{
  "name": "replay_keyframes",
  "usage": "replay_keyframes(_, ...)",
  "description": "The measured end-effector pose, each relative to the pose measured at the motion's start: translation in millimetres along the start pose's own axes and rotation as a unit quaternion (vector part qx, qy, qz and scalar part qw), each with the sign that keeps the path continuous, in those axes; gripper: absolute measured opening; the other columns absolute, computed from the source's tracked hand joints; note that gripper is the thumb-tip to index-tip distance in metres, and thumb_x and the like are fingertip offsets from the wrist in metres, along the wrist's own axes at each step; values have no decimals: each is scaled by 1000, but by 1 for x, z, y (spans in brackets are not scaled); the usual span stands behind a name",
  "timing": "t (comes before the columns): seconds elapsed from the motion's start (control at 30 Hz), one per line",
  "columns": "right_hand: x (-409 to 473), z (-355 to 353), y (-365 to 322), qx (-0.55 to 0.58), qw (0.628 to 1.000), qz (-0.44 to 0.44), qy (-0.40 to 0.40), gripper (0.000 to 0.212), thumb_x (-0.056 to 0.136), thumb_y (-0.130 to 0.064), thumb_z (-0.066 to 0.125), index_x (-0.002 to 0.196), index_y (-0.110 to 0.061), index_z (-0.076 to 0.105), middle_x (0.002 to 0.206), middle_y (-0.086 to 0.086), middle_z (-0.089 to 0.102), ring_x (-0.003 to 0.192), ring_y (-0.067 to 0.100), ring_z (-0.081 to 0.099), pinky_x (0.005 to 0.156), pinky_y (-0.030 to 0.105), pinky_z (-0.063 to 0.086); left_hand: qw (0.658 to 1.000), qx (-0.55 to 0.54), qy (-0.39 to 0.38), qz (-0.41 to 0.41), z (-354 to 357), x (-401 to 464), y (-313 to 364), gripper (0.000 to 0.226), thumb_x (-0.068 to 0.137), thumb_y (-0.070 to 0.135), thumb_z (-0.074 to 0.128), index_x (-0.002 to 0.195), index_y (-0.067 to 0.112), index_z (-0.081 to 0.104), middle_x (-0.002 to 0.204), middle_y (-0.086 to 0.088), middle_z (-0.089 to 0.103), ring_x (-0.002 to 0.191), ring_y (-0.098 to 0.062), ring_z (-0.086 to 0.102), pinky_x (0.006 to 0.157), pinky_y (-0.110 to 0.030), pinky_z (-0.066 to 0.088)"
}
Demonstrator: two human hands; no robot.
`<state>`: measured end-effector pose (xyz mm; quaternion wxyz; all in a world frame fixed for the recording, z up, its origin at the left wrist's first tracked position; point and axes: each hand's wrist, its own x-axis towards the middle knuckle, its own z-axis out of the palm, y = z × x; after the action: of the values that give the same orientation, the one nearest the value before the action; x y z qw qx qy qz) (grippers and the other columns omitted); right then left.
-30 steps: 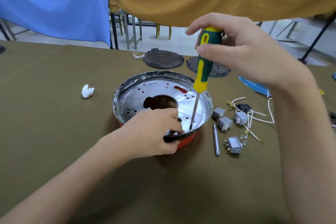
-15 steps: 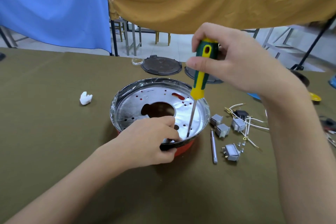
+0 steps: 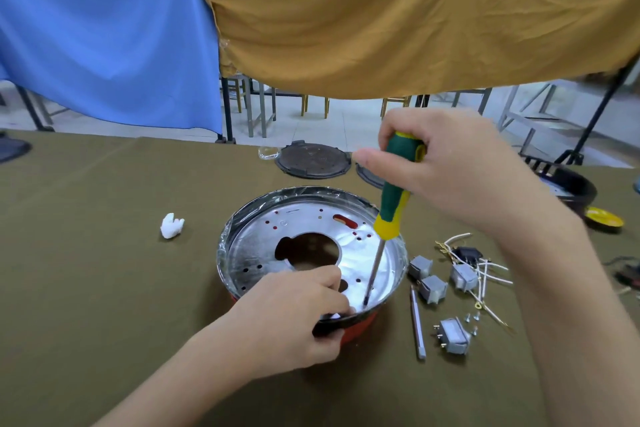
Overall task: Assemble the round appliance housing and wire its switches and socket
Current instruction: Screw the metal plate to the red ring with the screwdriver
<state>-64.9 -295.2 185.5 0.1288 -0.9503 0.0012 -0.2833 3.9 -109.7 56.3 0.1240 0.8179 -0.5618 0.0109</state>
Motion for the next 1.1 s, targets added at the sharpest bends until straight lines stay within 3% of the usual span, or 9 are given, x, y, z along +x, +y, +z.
replay_keyframes(0.1,-3,3,-7,-35,999,11,-3,34,94,-54,45,86,-23,56,64,-5,57,59,8,52,54,32,37,1000,12,-4,1,0,0,0,28,87,43,51,107,31,65,92,12,38,75,-8,42,67,-31,49)
replay_keyframes(0.23,-5,-4,-4,106,988,14,-114,22,95,-30,49,117,-34,49,84,-4,57,62,5,46,58,23,39,1000,13,-4,2,0,0,0,25,86,42,50,102,29,64,91,11,37,74,-12,43,67,-33,48)
replay_keyframes(0.37,-5,-8,-2,134,982,-4,-132,13,95,-33,56,107,-36,53,68,-4,47,56,7,40,55,23,37,1000,23,2,-1,0,-1,0,26,87,44,49,101,28,63,92,11,38,74,-13,44,67,-32,47)
replay_keyframes(0.47,-4,-5,-2,43,996,0,-80,15,91,-42,61,92,-30,52,60,-8,49,53,9,42,50,19,34,1000,15,9,0,1,-1,0,25,87,42,50,100,28,65,91,12,38,74,-11,45,66,-32,47)
replay_keyframes(0.57,-4,0,-6,-43,999,23,-24,27,90,-46,61,82,-22,50,58,-2,51,54,13,45,50,29,30,1000,12,8,4,1,-1,-1,24,87,42,51,100,28,66,90,12,37,74,-11,40,66,-32,48)
replay_keyframes(0.67,-5,-2,-6,3,998,21,-59,12,94,-43,53,96,-32,53,71,-6,52,61,13,48,55,31,34,1000,12,12,8,2,-1,-1,23,87,42,51,96,27,65,90,11,39,73,-11,41,65,-33,48)
replay_keyframes(0.8,-6,-9,-1,138,980,18,-140,22,97,-29,48,117,-39,46,90,2,56,75,22,54,74,45,50,1000,4,18,10,2,-2,-1,21,85,41,50,92,27,64,89,11,40,70,-11,43,63,-34,48)
replay_keyframes(0.97,-6,-9,1,74,993,18,-85,17,90,-45,61,92,-33,50,77,-6,59,59,11,54,55,22,45,1000,9,17,9,3,-2,-1,23,86,42,50,95,27,66,90,11,40,70,-12,44,64,-34,48)
replay_keyframes(1.1,-5,0,-8,-49,998,31,-2,38,87,-56,60,80,-20,49,58,-2,52,51,13,45,48,30,29,1000,-1,21,13,2,-1,-1,22,86,40,52,96,28,67,88,12,39,70,-11,43,62,-31,47)
